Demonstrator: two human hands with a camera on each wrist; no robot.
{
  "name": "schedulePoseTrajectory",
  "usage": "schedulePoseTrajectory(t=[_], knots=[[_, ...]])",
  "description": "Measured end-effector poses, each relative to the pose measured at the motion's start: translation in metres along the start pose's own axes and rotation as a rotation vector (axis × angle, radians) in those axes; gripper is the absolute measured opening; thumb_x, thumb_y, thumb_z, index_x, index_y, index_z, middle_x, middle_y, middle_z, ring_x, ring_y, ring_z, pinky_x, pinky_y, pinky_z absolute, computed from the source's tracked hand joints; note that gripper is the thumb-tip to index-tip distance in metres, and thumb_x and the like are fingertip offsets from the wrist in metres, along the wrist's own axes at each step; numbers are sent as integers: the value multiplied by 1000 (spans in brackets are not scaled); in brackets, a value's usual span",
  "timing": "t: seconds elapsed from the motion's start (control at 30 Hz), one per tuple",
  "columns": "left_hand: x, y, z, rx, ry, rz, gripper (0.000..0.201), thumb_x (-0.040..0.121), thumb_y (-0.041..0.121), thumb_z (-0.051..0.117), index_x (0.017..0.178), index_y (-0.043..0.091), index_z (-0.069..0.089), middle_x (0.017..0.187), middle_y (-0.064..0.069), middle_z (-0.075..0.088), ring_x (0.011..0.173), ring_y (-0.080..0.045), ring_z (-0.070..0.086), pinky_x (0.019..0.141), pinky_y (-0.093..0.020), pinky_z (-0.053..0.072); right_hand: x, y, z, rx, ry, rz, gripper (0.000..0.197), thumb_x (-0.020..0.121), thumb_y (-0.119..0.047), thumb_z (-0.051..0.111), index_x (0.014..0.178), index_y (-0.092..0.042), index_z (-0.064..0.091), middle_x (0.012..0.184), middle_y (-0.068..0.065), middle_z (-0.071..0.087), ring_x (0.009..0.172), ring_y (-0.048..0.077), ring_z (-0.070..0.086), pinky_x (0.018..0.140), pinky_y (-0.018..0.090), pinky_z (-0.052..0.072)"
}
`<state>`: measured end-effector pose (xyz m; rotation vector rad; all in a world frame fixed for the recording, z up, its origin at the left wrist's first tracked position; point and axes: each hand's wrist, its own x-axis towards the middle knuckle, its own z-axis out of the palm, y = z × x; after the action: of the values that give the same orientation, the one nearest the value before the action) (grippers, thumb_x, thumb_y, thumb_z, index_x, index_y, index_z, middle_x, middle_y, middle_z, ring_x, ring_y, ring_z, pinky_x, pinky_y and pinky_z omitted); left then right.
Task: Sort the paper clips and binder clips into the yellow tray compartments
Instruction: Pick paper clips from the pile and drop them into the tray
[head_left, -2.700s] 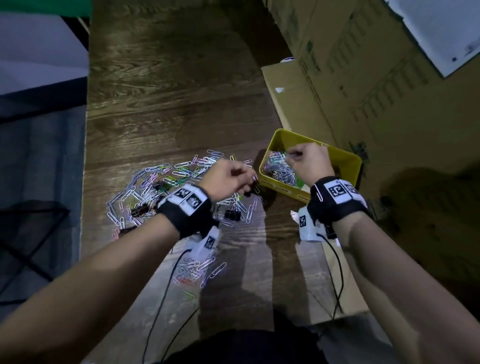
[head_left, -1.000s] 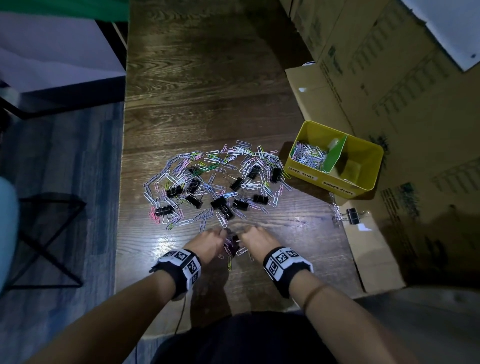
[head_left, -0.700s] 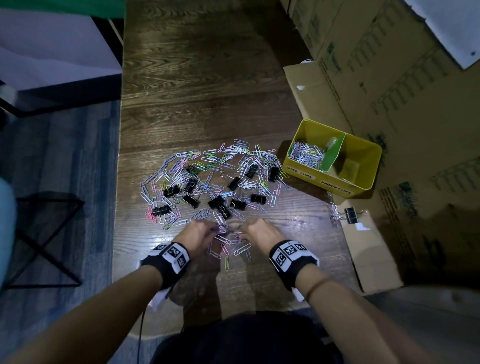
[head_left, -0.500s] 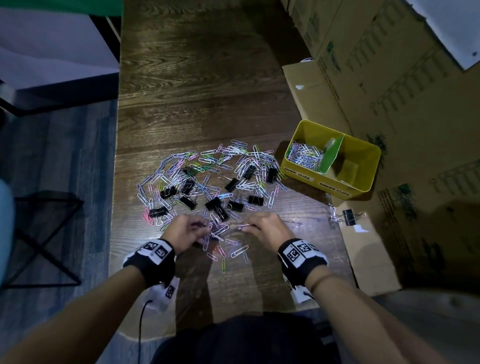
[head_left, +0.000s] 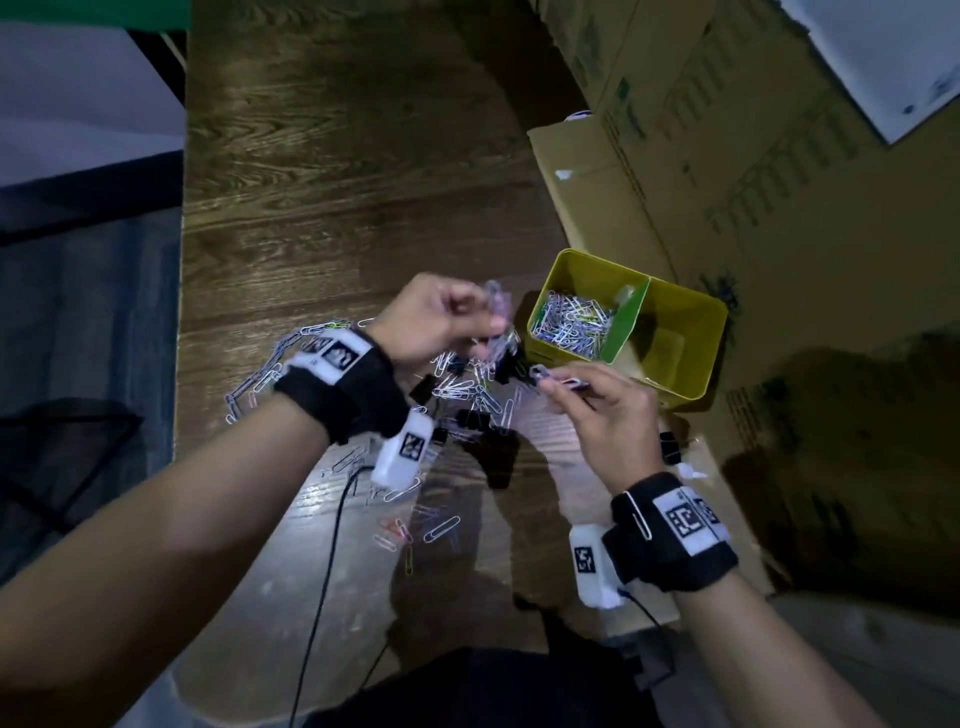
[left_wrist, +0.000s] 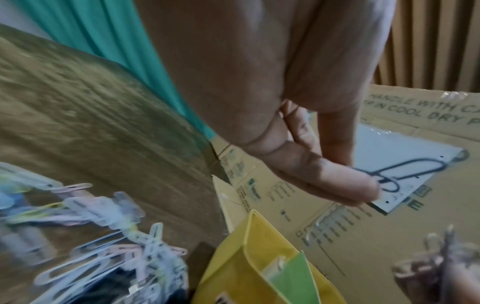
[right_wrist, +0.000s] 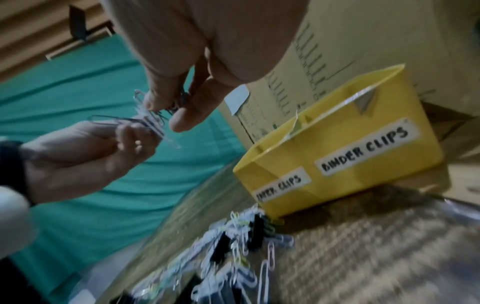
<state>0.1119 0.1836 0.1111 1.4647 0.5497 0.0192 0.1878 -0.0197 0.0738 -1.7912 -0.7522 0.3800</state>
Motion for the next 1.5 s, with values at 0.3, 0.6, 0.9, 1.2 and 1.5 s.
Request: schedulePoseTrajectory(t=[0.3,0.6,0.9,1.2,1.5], knots=[[106,-6,69,612,-39,-56,5,81,16,69,86,13,70,84,-6,71,68,-13,62,68,-24,47,72,23,-40,-117,159,-1,21,81,-36,72,91,-18,74,85,1,70,73,21,69,66,46,57],[79,-26,42,426,114,-23,9,87,18,63,83,25,68,76,-2,71,69,-19,67,74,-37,56,136,25,-28,-754,-402,104,24,90,-27,62,108,-13,69,103,14,68,87,26,63,85,42,54],[-57,-77,-44,477,-258,-344,11,87,15,63,87,6,69,78,-16,71,61,-24,66,59,-32,54,114,18,-6,-807,-610,-24,24,92,-31,57,112,-22,67,112,9,65,98,27,62,89,40,50],[-90,-152,-55,856,21,-251,27,87,11,58,112,18,65,103,-3,67,89,-17,62,78,-20,45,-14,2,70,-618,-1270,-82,23,89,-27,64,109,-17,67,122,-1,63,102,15,61,92,36,50],[-113,-188,-29,1137,64,48,36,80,3,54,115,5,61,119,-12,57,107,-31,53,91,-43,49,-75,38,119,-804,-1096,-112,42,90,-18,57,130,-12,45,141,10,45,116,28,54,90,36,48]])
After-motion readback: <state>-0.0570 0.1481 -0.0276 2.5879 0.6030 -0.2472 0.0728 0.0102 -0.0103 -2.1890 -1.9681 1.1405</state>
